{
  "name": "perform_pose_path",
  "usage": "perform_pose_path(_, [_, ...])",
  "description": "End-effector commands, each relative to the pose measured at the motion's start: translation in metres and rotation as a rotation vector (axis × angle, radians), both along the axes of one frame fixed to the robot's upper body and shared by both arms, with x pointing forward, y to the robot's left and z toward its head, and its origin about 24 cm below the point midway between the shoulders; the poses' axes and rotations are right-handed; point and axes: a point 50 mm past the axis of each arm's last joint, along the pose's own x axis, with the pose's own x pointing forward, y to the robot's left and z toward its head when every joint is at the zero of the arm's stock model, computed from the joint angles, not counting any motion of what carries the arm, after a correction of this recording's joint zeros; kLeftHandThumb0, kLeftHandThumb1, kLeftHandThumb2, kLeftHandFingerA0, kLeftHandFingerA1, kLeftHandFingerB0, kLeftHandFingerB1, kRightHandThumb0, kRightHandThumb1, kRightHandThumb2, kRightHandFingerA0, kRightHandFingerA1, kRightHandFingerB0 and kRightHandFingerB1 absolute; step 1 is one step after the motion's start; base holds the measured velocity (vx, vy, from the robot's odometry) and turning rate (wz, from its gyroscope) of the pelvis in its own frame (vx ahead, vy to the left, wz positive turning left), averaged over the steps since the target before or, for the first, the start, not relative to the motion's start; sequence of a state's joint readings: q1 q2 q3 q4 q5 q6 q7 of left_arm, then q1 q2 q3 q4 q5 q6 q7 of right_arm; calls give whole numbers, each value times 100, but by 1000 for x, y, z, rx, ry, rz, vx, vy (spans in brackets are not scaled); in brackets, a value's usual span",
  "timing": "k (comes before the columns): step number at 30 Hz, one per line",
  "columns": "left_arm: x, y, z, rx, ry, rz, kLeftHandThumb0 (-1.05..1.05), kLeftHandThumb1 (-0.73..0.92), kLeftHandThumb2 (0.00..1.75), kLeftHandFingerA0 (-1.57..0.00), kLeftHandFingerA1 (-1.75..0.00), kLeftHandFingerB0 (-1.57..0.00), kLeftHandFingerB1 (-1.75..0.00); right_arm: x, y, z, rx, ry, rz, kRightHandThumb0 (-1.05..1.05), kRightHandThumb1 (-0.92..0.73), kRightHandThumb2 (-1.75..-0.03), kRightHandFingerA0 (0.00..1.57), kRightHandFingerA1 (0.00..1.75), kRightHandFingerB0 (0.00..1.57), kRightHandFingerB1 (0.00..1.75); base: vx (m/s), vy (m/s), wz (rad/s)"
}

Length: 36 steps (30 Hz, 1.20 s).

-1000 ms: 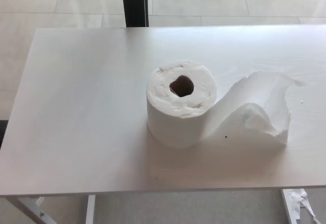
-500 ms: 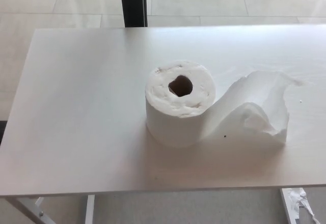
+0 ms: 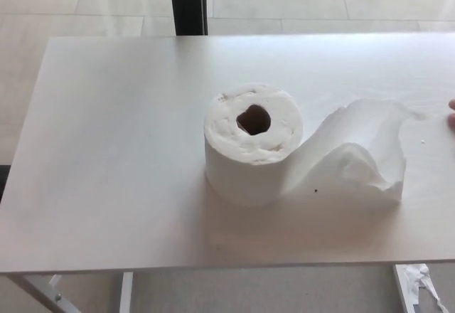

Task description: A toilet paper roll is kept in the middle of the desk infront of the robot. The robot places its left hand on the top of the toilet paper roll to hold it still and uses its right hand to tear off a piece of toilet paper from it and hands the paper to a person

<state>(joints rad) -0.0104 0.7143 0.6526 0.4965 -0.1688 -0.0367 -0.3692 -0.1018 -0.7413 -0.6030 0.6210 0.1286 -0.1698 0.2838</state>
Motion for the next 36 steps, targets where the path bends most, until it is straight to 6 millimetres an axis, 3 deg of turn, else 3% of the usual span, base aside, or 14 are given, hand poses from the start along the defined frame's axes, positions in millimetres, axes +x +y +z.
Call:
perform_pose_path(1, [73, -147, 191, 346, -516, -356, -84, 91, 67, -25, -59, -23, -41, 86, 129, 105, -130, -284, 555, -68, -47, -81, 29, 47, 20, 42, 0, 0, 0])
perform_pose_path(5, [103, -191, 195, 292, -555, -471, -88, 91, 67, -63, -94, -28, -46, 117, 174, 83, -240, -130, 632, -71, -57, -58, 39, 44, 30, 34, 0, 0, 0])
perform_pose_path(8, [121, -223, 183, 282, -520, -547, -78, 88, 67, -58, -60, -34, -42, 130, 195, 64, -252, -44, 664, -69, -57, -58, 36, 45, 29, 31, 0, 0, 0])
perform_pose_path(9, [127, -238, 177, 273, -516, -585, -80, 69, 108, -60, -68, -30, -53, 135, 202, 55, -212, -17, 689, -64, -56, -58, 32, 47, 30, 31, 0, 0, 0])
perform_pose_path(10, [130, -250, 173, 269, -510, -607, -81, 86, 65, -67, -56, -37, -38, 137, 206, 50, -211, 1, 699, -65, -56, -58, 35, 47, 32, 31, 0, 0, 0])
perform_pose_path(11, [133, -261, 171, 271, -507, -639, -83, 84, 70, -91, -150, -33, -39, 141, 211, 46, -219, 23, 702, -70, -45, -82, 29, 55, 26, 44, 0, 0, 0])
perform_pose_path(13, [135, -282, 166, 293, -522, -667, -87, 66, 103, -129, -136, -30, -51, 145, 218, 40, -231, 44, 722, -64, -57, -57, 29, 49, 32, 32, 0, 0, 0])
perform_pose_path(16, [136, -305, 152, 324, -500, -677, -77, 85, 66, -103, -118, -34, -40, 150, 221, 33, -302, 102, 687, -66, -60, -59, 29, 42, 33, 31, 0, 0, 0])
perform_pose_path(17, [137, -316, 138, 408, -446, -678, -77, 72, 111, -31, -58, -24, -50, 153, 218, 30, -259, 120, 663, -58, -59, -58, 26, 43, 33, 31, 0, 0, 0])
perform_pose_path(22, [139, -322, 106, 509, -332, -668, -75, 71, 109, -32, -59, -26, -51, 157, 211, 23, -264, 153, 624, -56, -60, -58, 28, 41, 34, 31, 0, 0, 0])
perform_pose_path(23, [139, -324, 94, 519, -301, -674, -67, 85, 65, -35, -50, -34, -40, 157, 209, 19, -271, 165, 620, -52, -59, -58, 26, 43, 35, 33, 0, 0, 0])
perform_pose_path(27, [139, -331, 52, 529, -193, -666, -71, 84, 67, -37, -52, -33, -41, 154, 208, 9, -399, 233, 637, -51, -61, -59, 28, 43, 32, 33, 0, 0, 0])
perform_pose_path(28, [139, -333, 49, 527, -191, -661, -69, 67, 107, -36, -62, -23, -51, 155, 209, 8, -395, 236, 633, -51, -61, -58, 27, 43, 33, 33, 0, 0, 0])
perform_pose_path(36, [133, -341, 14, 565, -63, -618, -63, 81, 64, -34, -51, -36, -41, 160, 208, 1, -509, 317, 579, -51, -63, -58, 36, 48, 37, 34, 0, 0, 0])
